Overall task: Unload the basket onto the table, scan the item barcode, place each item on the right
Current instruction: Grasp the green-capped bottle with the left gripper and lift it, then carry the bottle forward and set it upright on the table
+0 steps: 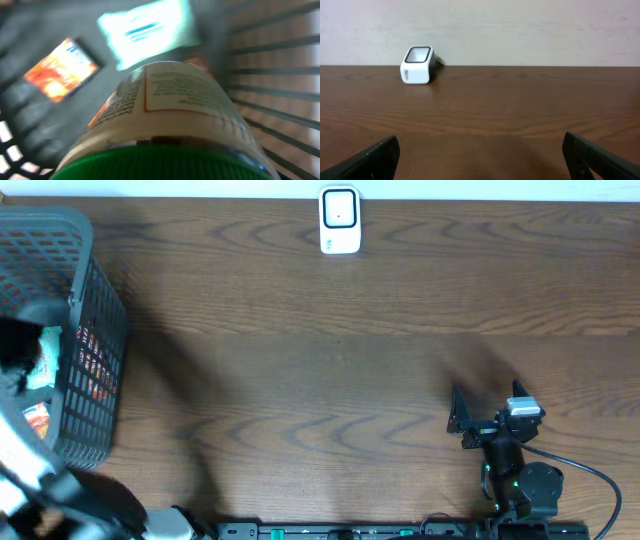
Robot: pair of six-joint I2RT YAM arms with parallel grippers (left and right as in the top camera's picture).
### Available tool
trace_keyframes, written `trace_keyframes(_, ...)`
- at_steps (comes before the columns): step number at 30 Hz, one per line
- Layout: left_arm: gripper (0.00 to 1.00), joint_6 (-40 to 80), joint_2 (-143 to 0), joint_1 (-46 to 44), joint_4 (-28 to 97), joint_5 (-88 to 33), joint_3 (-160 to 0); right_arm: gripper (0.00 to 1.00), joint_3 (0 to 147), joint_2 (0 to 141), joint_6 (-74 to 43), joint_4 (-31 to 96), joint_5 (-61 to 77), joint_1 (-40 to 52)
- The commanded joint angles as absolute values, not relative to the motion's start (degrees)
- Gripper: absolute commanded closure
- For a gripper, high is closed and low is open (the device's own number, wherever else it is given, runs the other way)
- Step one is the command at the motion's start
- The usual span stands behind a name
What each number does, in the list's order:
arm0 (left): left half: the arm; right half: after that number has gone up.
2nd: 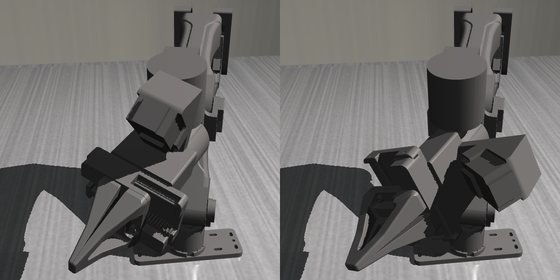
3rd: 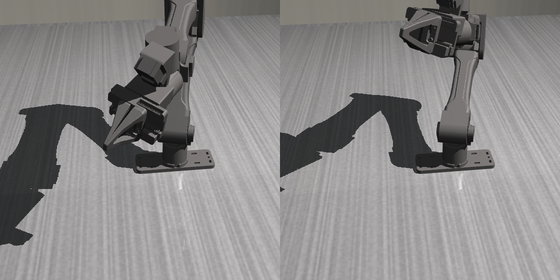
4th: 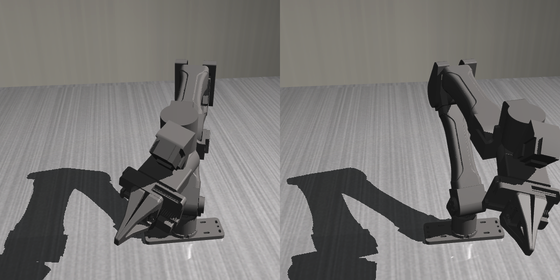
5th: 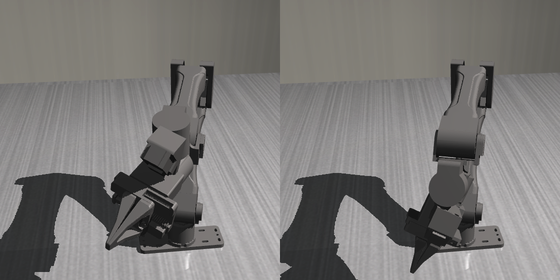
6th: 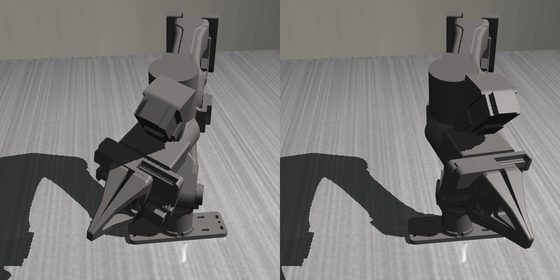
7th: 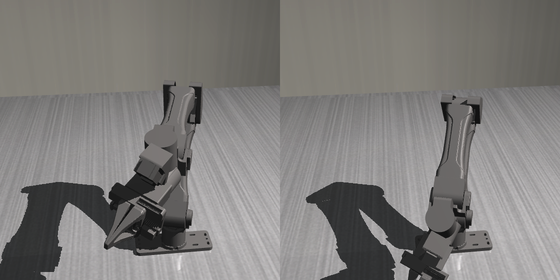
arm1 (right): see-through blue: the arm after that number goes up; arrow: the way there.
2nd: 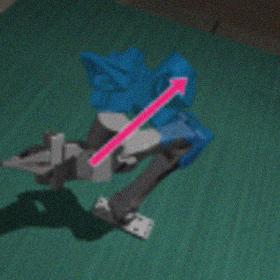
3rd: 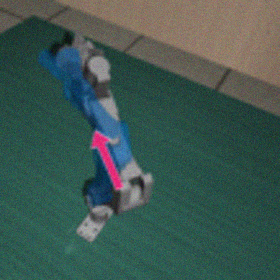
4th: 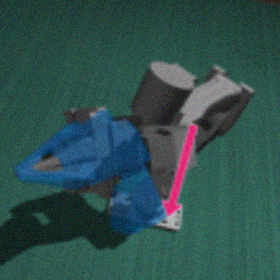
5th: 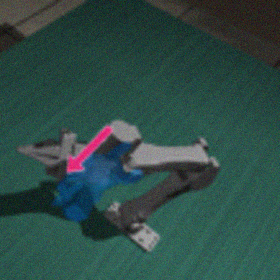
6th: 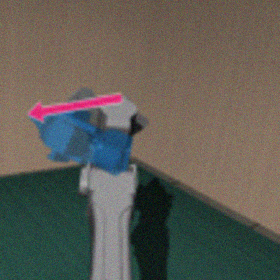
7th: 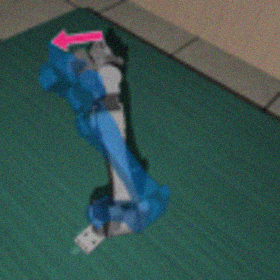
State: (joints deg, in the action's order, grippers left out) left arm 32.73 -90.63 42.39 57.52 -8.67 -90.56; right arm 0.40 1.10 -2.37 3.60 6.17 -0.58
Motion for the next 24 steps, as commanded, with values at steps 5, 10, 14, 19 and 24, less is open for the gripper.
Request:
trace_keyframes(5,0.41,34.81,-74.89,41.17,53.30,-28.42,-93.36,0.01,0.32,1.04,-2.96,3.77,5.91,-0.75)
trace_keyframes(10,0.41,38.35,-69.43,31.64,52.66,-30.68,-93.34,0.01,0.32,1.04,-2.96,3.77,5.91,-0.75)
trace_keyframes(14,0.41,41.34,-70.04,16.62,52.64,-29.10,-92.97,0.01,0.32,1.04,-2.96,3.77,5.91,-0.75)
trace_keyframes(19,0.41,47.90,-75.42,-2.87,52.75,-14.55,-92.05,0.01,0.32,1.04,-2.96,3.77,5.89,-0.75)
trace_keyframes(24,0.41,62.59,-84.42,-16.49,54.39,0.47,-92.05,0.01,0.32,1.04,-2.94,3.77,5.89,-0.75)
